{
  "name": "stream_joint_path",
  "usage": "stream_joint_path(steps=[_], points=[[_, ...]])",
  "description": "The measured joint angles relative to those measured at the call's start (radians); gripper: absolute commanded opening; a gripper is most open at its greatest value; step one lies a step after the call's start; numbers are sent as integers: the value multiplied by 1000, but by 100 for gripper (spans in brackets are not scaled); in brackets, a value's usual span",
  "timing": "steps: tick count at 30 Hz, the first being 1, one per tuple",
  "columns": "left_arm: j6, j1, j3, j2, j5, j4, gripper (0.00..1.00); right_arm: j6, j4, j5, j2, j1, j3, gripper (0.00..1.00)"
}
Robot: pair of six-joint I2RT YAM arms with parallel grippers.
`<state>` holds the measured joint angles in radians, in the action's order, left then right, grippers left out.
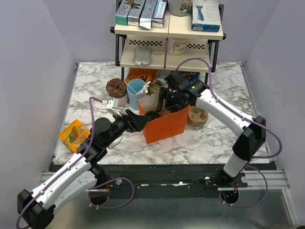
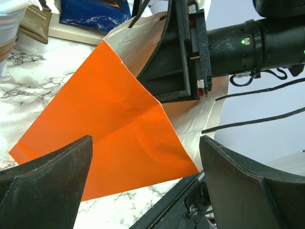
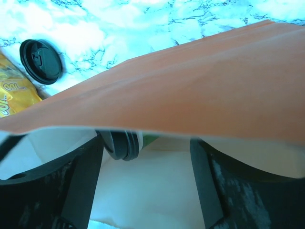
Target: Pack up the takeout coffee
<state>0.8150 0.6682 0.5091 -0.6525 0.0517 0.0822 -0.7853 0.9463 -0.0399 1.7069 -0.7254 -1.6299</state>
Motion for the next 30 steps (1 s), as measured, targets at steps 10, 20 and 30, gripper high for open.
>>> stream_joint_path(steps=[10, 20, 30], points=[[1, 0, 1, -1, -11, -3, 99, 2, 40, 44, -20, 0, -22, 84], [2, 0, 11, -25, -18, -13, 99, 5, 53, 58, -54, 0, -50, 84], [2, 0, 19, -27, -18, -20, 99, 54, 60, 57, -63, 0, -53, 84]])
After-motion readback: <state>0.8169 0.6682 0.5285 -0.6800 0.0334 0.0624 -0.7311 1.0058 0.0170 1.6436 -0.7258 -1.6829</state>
